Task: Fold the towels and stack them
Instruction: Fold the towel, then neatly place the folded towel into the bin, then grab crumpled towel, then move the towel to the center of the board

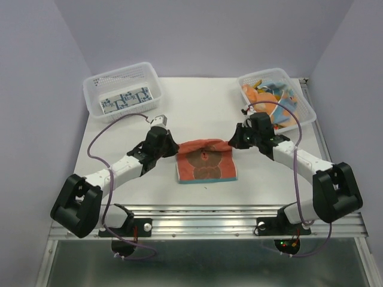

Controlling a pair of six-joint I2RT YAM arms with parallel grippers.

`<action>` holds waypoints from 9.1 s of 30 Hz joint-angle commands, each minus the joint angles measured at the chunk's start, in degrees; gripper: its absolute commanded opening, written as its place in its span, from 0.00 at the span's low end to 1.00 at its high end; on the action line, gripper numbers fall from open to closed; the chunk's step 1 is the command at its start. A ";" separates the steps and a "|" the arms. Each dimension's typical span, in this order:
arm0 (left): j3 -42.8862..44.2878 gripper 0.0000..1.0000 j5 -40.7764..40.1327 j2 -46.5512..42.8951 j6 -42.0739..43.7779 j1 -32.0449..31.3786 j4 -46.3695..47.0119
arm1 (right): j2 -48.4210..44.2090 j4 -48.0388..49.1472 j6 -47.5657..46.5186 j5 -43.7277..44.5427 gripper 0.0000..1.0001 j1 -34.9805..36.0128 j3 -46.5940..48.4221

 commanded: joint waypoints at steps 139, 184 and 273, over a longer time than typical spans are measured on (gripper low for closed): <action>90.36 0.00 -35.42 43.79 26.42 18.08 -38.12 | -32.27 -7.08 8.90 8.37 1.00 0.28 -18.83; 76.55 0.35 -28.92 46.52 16.66 32.41 -38.72 | -30.25 -7.96 8.73 10.74 1.00 0.36 -17.68; 4.66 0.99 1.40 -20.37 0.84 15.53 -10.51 | 3.59 -32.92 -7.80 14.75 0.02 -22.57 81.89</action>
